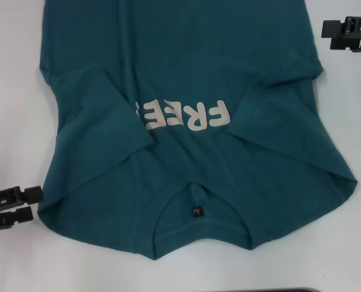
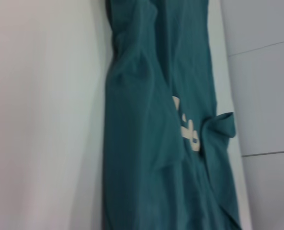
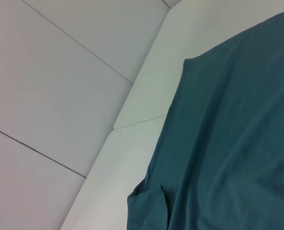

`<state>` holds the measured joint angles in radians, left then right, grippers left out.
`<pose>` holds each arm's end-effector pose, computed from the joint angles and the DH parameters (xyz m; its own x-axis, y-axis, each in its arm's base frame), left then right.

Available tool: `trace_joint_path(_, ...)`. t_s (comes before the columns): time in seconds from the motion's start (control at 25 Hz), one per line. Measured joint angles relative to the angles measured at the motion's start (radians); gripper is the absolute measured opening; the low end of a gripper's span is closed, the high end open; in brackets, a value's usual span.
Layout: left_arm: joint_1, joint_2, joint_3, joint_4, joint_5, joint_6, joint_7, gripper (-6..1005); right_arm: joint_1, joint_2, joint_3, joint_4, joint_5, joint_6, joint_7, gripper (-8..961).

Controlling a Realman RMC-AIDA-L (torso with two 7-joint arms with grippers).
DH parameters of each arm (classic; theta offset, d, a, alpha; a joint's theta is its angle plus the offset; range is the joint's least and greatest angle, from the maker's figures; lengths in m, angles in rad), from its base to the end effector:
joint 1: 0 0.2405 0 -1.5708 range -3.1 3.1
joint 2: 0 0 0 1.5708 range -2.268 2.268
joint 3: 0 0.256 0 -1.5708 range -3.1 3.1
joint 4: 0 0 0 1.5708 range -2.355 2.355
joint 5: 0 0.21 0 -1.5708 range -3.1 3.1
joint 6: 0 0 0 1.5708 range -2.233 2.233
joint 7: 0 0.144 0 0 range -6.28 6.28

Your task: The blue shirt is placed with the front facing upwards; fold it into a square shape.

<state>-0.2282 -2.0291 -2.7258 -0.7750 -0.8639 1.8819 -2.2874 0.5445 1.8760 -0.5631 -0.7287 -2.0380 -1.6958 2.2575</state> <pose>-0.3578 0.2028 0.0525 -0.1031 0.9400 0.3251 0.9522 -0.0012 0.3055 0.2826 0.3471 0.1071 0.2675 -0.8184 -0.5086 -0.9095 -0.3887 0.1470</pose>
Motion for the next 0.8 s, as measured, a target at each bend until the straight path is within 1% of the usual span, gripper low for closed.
trace_joint_path(0.08, -0.001, -0.014, 0.0, -0.028, 0.02, -0.012, 0.0, 948, -0.001, -0.001, 0.001, 0.0, 0.001, 0.0, 0.0, 885)
trace_joint_path(0.16, -0.006, -0.023, 0.0, -0.041, 0.046, -0.024, -0.004, 947, -0.001, -0.001, 0.001, 0.0, 0.001, -0.001, 0.0, 885)
trace_joint_path(0.44, -0.017, -0.027, 0.0, -0.04, 0.064, -0.056, -0.012, 941, -0.002, -0.002, 0.003, 0.0, 0.004, -0.001, 0.0, 884)
trace_joint_path(0.8, -0.04, -0.041, 0.011, -0.034, 0.106, -0.083, -0.013, 931, -0.003, -0.002, 0.006, 0.004, 0.007, -0.001, -0.001, 883)
